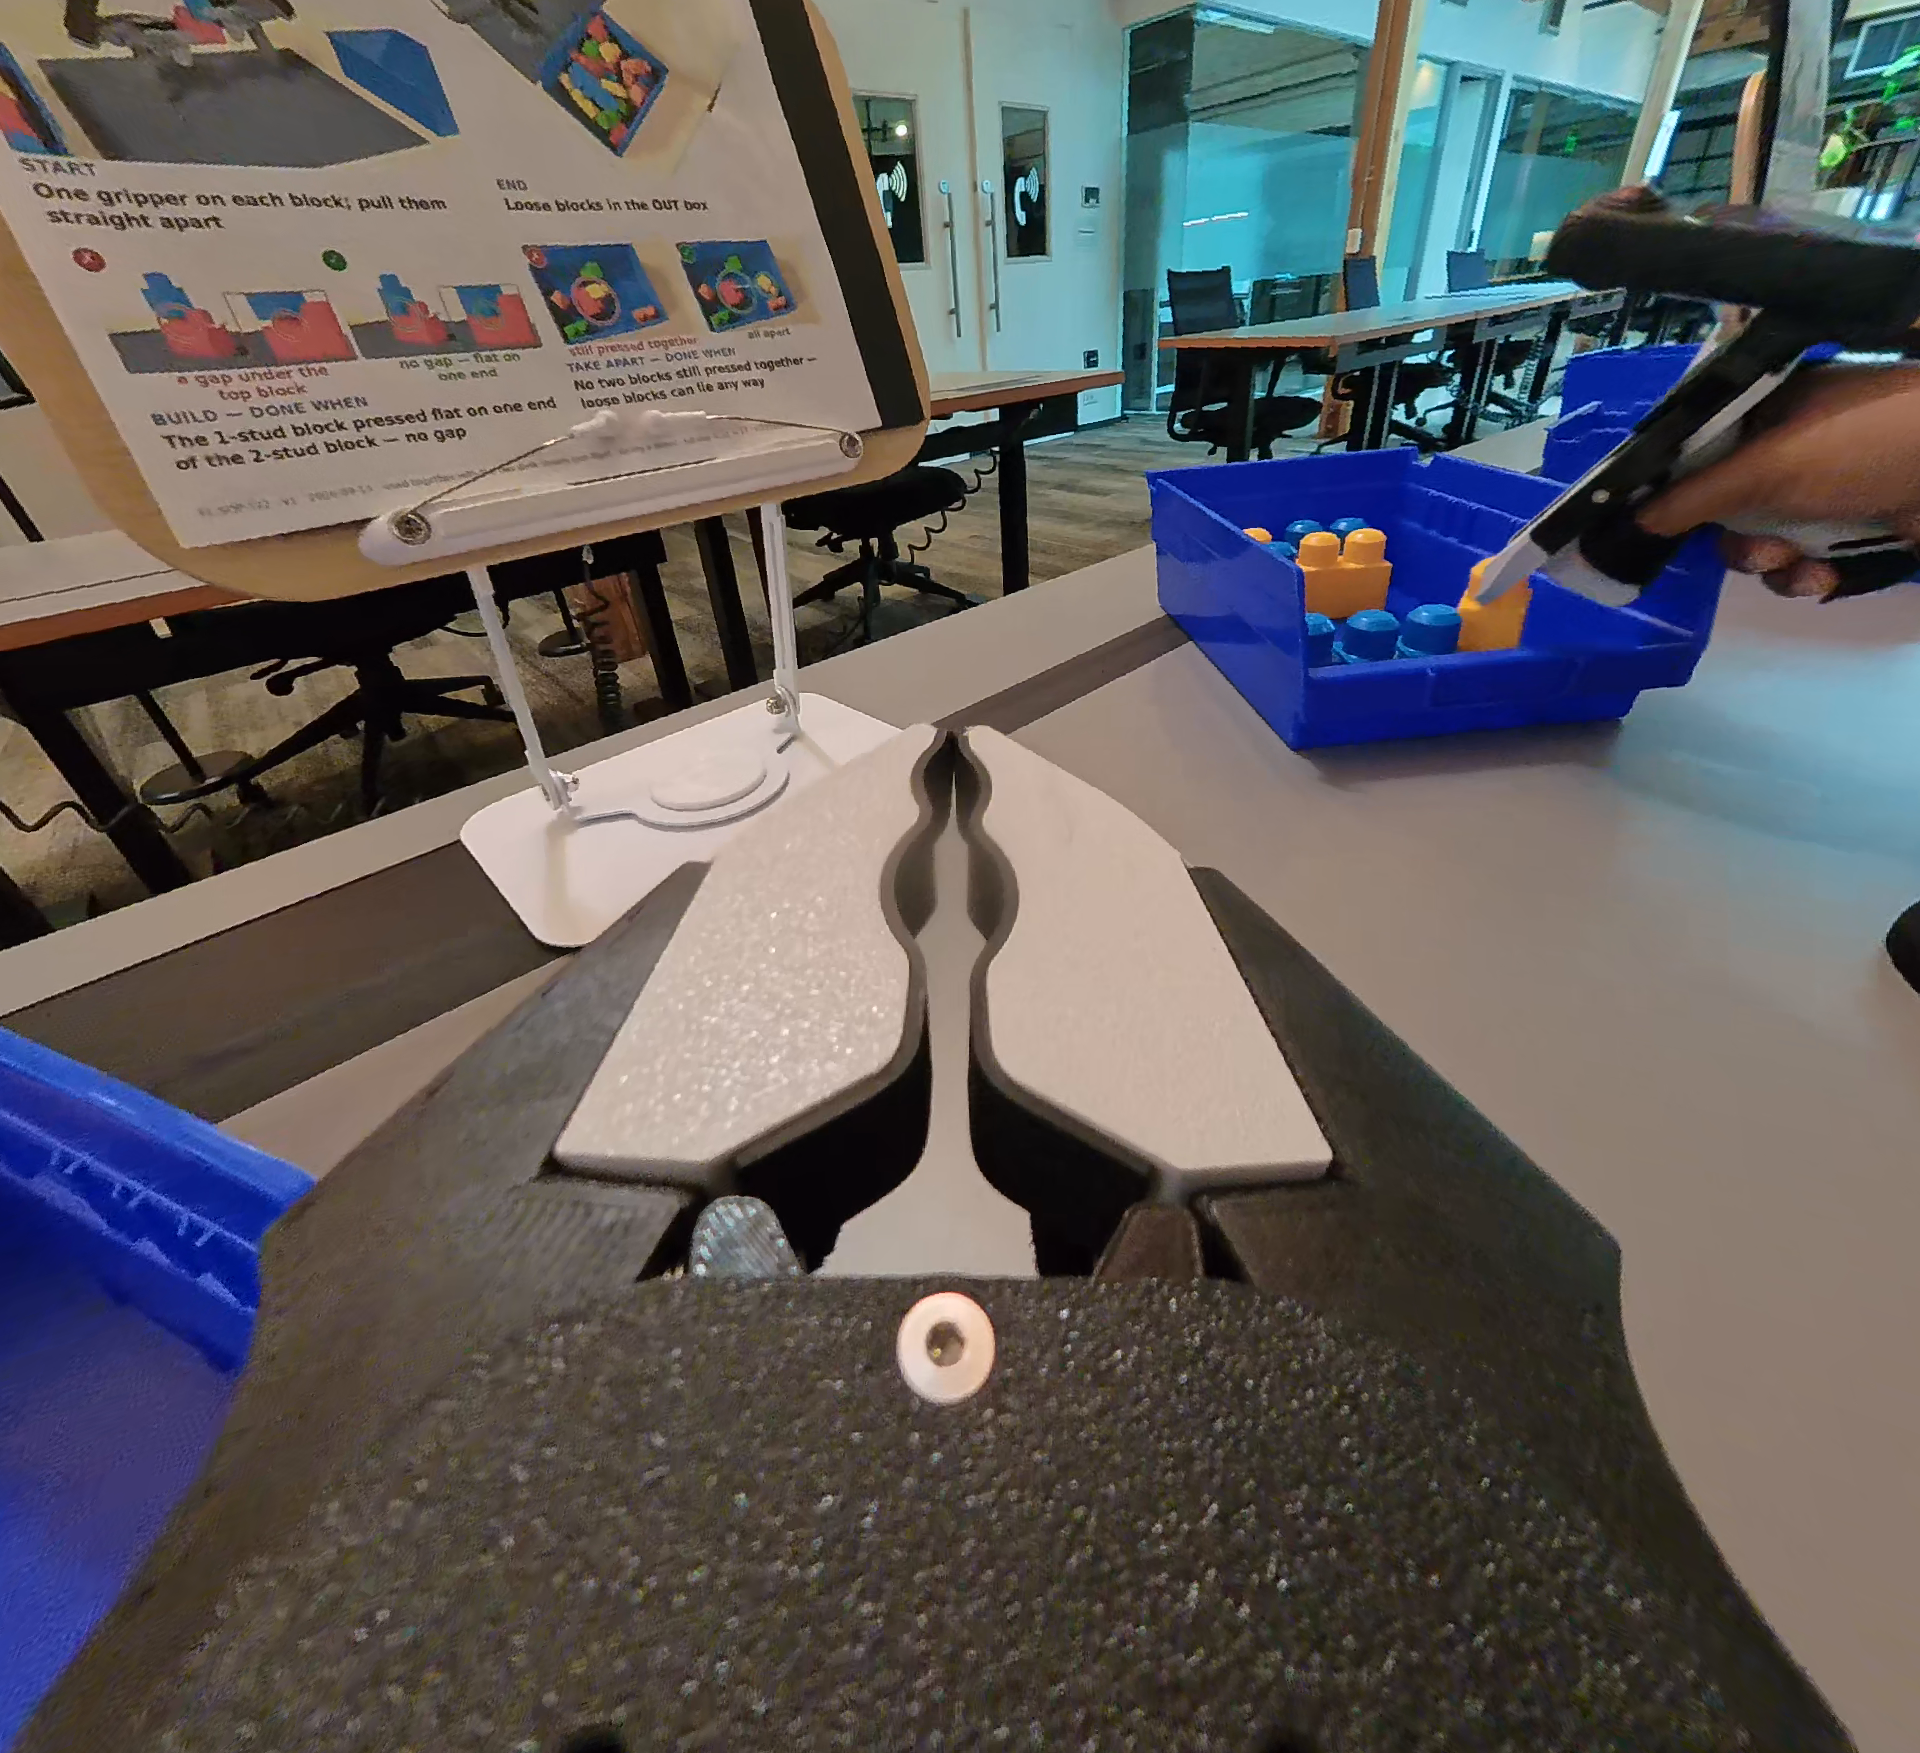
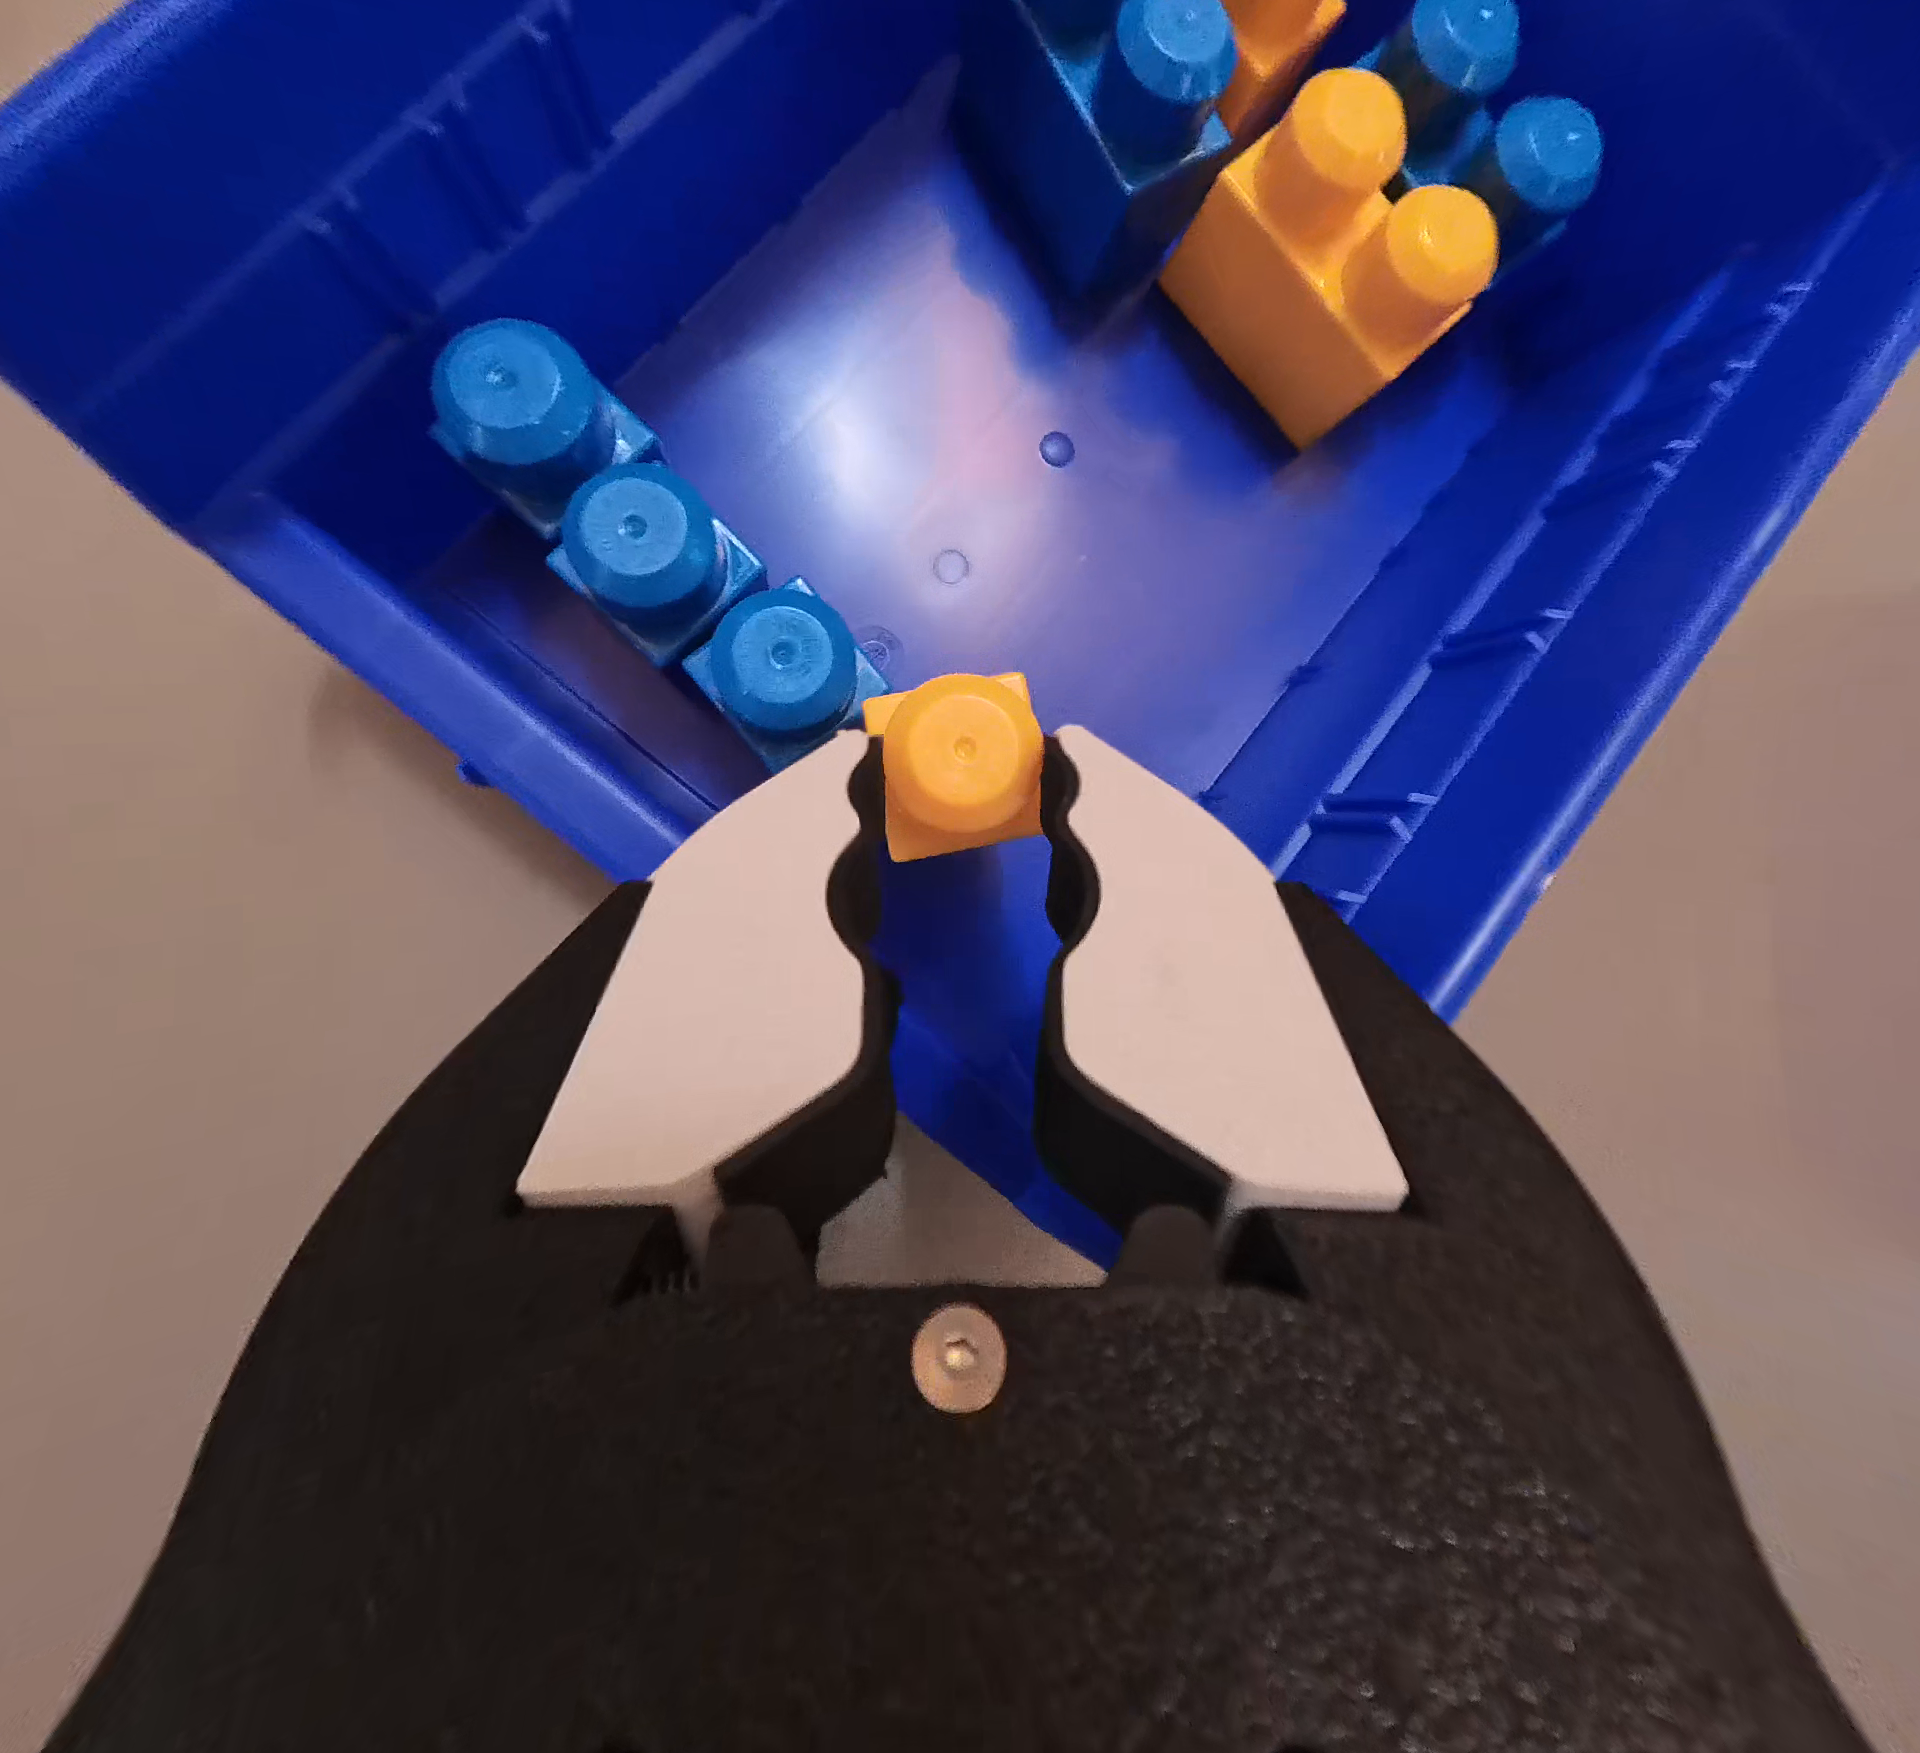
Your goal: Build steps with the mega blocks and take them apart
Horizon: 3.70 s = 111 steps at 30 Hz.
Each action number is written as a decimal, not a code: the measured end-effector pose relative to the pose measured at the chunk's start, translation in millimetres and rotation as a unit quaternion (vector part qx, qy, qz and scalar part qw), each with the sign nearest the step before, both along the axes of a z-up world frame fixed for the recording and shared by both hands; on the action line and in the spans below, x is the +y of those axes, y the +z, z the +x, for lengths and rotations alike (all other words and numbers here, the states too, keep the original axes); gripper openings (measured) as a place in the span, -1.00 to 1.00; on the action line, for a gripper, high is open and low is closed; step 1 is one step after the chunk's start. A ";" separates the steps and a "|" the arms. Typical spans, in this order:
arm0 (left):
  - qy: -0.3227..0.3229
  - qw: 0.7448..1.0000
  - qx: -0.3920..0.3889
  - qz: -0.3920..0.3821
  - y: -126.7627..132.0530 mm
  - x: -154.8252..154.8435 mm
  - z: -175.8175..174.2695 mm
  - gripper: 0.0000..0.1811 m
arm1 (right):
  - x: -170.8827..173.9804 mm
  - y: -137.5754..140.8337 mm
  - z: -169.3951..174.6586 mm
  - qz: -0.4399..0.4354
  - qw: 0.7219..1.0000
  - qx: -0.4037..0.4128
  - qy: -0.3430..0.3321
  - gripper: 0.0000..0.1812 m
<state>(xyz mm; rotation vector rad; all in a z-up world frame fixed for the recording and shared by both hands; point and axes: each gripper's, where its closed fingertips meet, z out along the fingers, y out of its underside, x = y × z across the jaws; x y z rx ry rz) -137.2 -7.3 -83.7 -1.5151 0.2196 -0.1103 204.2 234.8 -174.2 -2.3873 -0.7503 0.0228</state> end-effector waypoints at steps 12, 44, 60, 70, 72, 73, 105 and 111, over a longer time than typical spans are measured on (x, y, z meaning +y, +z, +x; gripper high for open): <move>0.002 1.000 -0.010 0.001 1.8 -1.1 -7.5 -1.00 | 3.1 -20.2 -4.9 -0.052 0.998 -0.021 -0.018 -0.68; 0.104 0.995 -0.004 -0.003 0.7 -3.4 -50.8 -1.00 | -113.8 109.9 -194.1 0.183 0.885 0.338 0.264 -0.61; 0.489 0.862 0.056 -0.121 5.3 -121.2 -270.2 -0.67 | -116.9 40.3 -207.5 0.163 0.881 0.357 0.264 -1.00; 0.365 0.841 0.014 -0.399 -47.7 -107.3 -312.1 -0.50 | -128.0 30.5 -214.3 0.138 0.882 0.339 0.298 -1.00; 0.363 0.829 0.016 -0.425 -56.1 -103.5 -317.3 -0.49 | -127.9 29.6 -213.7 0.139 0.883 0.335 0.299 -1.00; 0.363 0.825 0.014 -0.433 -59.1 -102.2 -319.7 -0.50 | -127.9 29.6 -213.3 0.137 0.883 0.336 0.298 -1.00; 0.356 0.877 0.125 -0.296 38.2 -89.3 -252.1 -0.68 | -135.2 40.3 -211.0 0.123 0.866 0.371 0.313 -0.94; 0.223 0.938 0.168 -0.208 71.1 -42.4 -117.4 -0.68 | -172.4 59.2 -226.3 0.182 0.834 0.342 0.393 -0.58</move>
